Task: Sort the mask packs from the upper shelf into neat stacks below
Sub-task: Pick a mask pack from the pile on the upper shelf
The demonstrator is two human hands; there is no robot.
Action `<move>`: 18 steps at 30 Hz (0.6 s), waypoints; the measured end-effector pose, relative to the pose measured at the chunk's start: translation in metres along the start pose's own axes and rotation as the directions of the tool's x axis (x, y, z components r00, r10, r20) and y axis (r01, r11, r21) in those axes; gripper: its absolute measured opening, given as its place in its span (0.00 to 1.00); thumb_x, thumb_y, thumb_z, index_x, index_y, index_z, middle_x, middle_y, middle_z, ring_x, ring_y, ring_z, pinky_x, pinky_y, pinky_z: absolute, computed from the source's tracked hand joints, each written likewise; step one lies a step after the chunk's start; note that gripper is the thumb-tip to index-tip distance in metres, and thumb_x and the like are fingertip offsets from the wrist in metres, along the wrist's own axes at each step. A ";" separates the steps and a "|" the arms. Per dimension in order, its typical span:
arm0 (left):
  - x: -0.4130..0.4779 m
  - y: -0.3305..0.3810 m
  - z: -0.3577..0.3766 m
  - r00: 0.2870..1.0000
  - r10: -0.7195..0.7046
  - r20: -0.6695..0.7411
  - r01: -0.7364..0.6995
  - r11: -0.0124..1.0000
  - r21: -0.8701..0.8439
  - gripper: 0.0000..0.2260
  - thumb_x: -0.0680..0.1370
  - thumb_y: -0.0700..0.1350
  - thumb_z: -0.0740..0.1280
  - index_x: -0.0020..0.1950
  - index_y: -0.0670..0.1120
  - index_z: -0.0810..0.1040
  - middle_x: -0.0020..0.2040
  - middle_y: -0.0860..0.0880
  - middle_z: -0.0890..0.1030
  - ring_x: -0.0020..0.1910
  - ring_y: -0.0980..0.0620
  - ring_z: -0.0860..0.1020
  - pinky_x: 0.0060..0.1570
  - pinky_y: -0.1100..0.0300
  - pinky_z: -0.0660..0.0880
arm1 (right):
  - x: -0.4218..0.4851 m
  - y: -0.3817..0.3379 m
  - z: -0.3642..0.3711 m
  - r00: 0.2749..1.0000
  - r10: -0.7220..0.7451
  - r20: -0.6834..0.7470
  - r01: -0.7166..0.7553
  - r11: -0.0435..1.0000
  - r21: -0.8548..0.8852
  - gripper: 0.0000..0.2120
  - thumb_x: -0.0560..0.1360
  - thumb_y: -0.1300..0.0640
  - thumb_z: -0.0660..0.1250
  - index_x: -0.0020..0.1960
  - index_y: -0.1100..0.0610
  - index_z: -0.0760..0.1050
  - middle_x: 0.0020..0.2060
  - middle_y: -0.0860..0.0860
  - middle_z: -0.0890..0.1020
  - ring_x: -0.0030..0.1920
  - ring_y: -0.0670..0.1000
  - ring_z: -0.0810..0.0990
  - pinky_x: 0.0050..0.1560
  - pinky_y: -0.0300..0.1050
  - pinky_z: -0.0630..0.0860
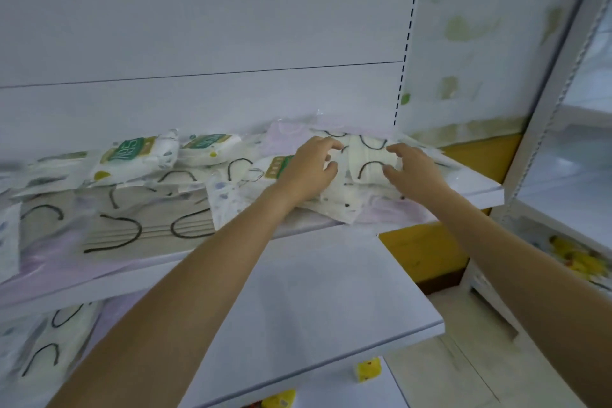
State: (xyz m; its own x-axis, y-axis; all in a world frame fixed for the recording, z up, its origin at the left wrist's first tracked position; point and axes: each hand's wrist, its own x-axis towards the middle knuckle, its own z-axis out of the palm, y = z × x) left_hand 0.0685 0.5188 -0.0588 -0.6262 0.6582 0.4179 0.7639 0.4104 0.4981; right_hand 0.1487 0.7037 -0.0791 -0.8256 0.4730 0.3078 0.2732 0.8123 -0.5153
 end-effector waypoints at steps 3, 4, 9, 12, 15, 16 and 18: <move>0.045 0.010 0.025 0.995 -0.063 0.075 0.059 0.997 0.053 0.17 0.78 0.38 0.62 0.67 0.43 0.70 0.64 0.42 0.72 0.60 0.46 0.74 0.58 0.58 0.69 | 0.038 0.022 -0.004 0.983 0.114 0.146 -0.092 0.985 -0.146 0.29 0.76 0.45 0.63 0.73 0.52 0.59 0.68 0.57 0.69 0.68 0.61 0.65 0.64 0.54 0.67; 0.059 0.012 0.035 0.988 -0.104 0.117 0.092 0.990 0.107 0.19 0.78 0.40 0.62 0.69 0.43 0.69 0.65 0.41 0.71 0.62 0.44 0.72 0.58 0.58 0.67 | 0.048 0.027 -0.004 0.973 0.132 0.188 -0.102 0.981 -0.163 0.31 0.75 0.43 0.64 0.73 0.52 0.58 0.68 0.57 0.69 0.68 0.61 0.65 0.64 0.54 0.67; 0.112 0.013 0.069 0.908 -0.376 0.183 0.293 0.885 0.361 0.25 0.74 0.53 0.69 0.68 0.45 0.69 0.66 0.42 0.73 0.64 0.42 0.71 0.57 0.52 0.70 | 0.085 0.043 -0.002 0.958 -0.075 0.279 0.060 0.996 0.059 0.32 0.72 0.51 0.70 0.72 0.53 0.61 0.66 0.55 0.71 0.66 0.56 0.69 0.63 0.48 0.68; 0.127 0.010 0.072 0.887 -0.426 0.175 0.378 0.891 0.253 0.20 0.67 0.50 0.73 0.56 0.47 0.74 0.58 0.45 0.78 0.56 0.45 0.76 0.47 0.55 0.73 | 0.098 0.056 -0.014 0.916 -0.195 0.352 0.113 0.964 0.240 0.29 0.72 0.55 0.71 0.70 0.53 0.65 0.62 0.53 0.74 0.61 0.52 0.73 0.61 0.43 0.69; 0.129 0.012 0.065 0.861 -0.487 0.147 0.483 0.873 0.067 0.17 0.70 0.38 0.71 0.57 0.47 0.74 0.57 0.47 0.75 0.51 0.47 0.75 0.37 0.60 0.70 | 0.112 0.071 -0.026 0.859 -0.240 0.451 0.111 0.949 0.294 0.19 0.73 0.55 0.69 0.64 0.53 0.72 0.53 0.50 0.79 0.51 0.48 0.78 0.53 0.40 0.75; 0.128 0.014 0.060 0.843 -0.518 0.148 0.520 0.854 0.028 0.18 0.71 0.36 0.70 0.59 0.47 0.73 0.55 0.47 0.74 0.49 0.47 0.74 0.34 0.61 0.69 | 0.117 0.074 -0.030 0.872 -0.246 0.423 0.132 0.951 0.280 0.15 0.74 0.55 0.68 0.60 0.53 0.75 0.48 0.49 0.80 0.45 0.47 0.78 0.47 0.38 0.75; 0.125 0.020 0.045 0.808 -0.570 0.146 0.581 0.813 -0.043 0.18 0.73 0.34 0.67 0.59 0.49 0.73 0.51 0.48 0.73 0.48 0.48 0.73 0.37 0.60 0.73 | 0.130 0.080 -0.036 0.943 -0.226 0.244 0.158 0.950 0.270 0.08 0.75 0.57 0.66 0.54 0.56 0.77 0.39 0.49 0.79 0.38 0.48 0.77 0.43 0.39 0.75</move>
State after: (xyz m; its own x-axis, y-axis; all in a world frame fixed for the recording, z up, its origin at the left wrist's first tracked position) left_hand 0.0123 0.6379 -0.0308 -0.9190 0.3901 -0.0569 0.2504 0.6890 0.6801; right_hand 0.0812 0.8423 -0.0522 -0.9609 0.1787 0.2116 -0.0042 0.7544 -0.6564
